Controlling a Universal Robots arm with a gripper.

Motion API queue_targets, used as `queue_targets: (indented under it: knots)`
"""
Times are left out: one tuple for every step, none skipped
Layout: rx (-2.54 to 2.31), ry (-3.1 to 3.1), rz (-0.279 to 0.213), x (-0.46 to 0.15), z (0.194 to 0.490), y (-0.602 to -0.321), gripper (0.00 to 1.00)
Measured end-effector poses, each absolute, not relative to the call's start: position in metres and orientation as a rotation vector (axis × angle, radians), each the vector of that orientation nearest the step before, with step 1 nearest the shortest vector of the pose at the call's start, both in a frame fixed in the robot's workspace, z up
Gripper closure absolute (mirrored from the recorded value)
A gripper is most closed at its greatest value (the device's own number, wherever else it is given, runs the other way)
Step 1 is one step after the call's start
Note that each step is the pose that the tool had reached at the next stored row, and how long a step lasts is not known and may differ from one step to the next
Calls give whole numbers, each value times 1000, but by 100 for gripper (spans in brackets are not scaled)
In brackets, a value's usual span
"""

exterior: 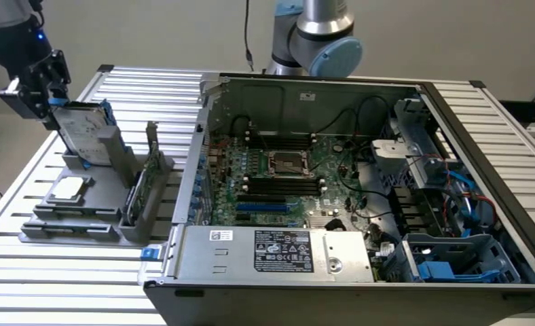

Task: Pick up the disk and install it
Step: 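Pick up the disk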

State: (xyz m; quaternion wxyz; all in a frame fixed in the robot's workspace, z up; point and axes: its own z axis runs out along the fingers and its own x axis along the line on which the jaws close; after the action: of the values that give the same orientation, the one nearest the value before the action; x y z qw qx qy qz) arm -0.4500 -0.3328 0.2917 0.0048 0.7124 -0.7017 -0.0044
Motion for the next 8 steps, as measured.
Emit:
queue_targets:
  knots:
    - [2231,-2200,-15,-449,292,-333,40]
    - [2230,-2202,-16,-449,292,-334,40]
    - [2228,-2205,-17,-448,292,-334,40]
    - [2226,-2209,-19,-448,292,-334,40]
    - [2224,-2213,-20,-448,292,-334,40]
    - [2221,-2218,-22,-448,292,-334,40]
    - [2217,-2225,-24,-448,292,-334,40]
    - [2209,-2235,-26,-448,292,-334,40]
